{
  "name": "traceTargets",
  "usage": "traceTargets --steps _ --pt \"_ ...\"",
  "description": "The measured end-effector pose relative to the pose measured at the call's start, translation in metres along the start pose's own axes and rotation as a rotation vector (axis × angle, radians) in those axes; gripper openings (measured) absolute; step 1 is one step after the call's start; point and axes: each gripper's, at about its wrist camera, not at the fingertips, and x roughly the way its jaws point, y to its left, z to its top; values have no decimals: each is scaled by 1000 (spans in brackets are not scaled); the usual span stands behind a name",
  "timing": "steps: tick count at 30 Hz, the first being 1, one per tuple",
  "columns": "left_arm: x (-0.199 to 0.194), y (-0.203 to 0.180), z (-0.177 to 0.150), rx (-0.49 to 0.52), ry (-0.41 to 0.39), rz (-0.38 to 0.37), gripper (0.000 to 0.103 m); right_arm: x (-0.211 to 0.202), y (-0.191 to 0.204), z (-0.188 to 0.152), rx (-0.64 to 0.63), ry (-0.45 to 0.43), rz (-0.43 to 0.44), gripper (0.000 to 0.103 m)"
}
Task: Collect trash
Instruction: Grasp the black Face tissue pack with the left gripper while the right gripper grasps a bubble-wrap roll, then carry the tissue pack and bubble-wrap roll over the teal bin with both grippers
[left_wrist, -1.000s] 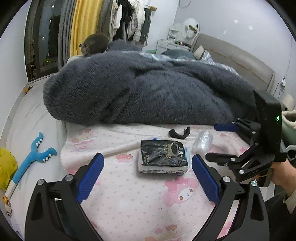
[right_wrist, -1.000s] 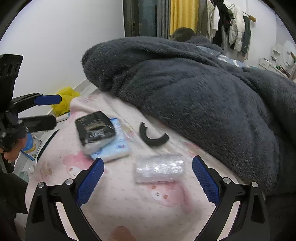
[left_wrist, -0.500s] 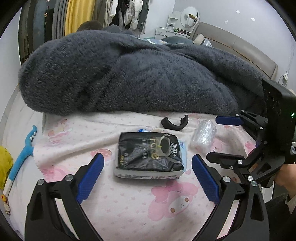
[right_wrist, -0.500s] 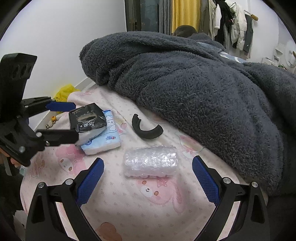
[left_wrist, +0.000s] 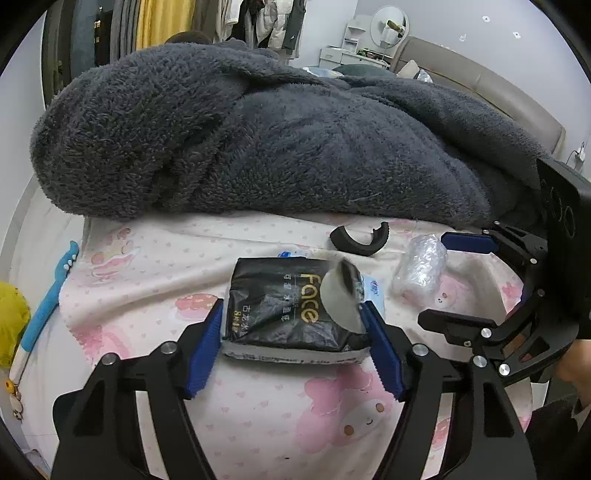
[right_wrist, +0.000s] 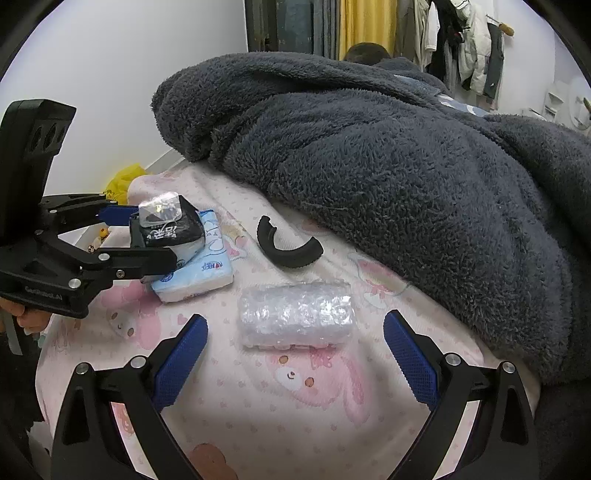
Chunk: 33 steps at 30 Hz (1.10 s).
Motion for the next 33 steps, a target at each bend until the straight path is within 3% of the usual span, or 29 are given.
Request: traceTargets --steps 9,20,26,33 --pt "-35 19 0 -49 -88 -2 73 16 1 5 21 76 -55 60" --pt "-73 50 -3 -136 -159 91 74 -6 7 35 135 -5 -44 60" --pt "-89 67 -9 -185 -173 120 74 -18 28 57 196 -49 8 60" --pt "-110 87 -17 -220 -186 165 74 -18 64 78 171 -63 34 60"
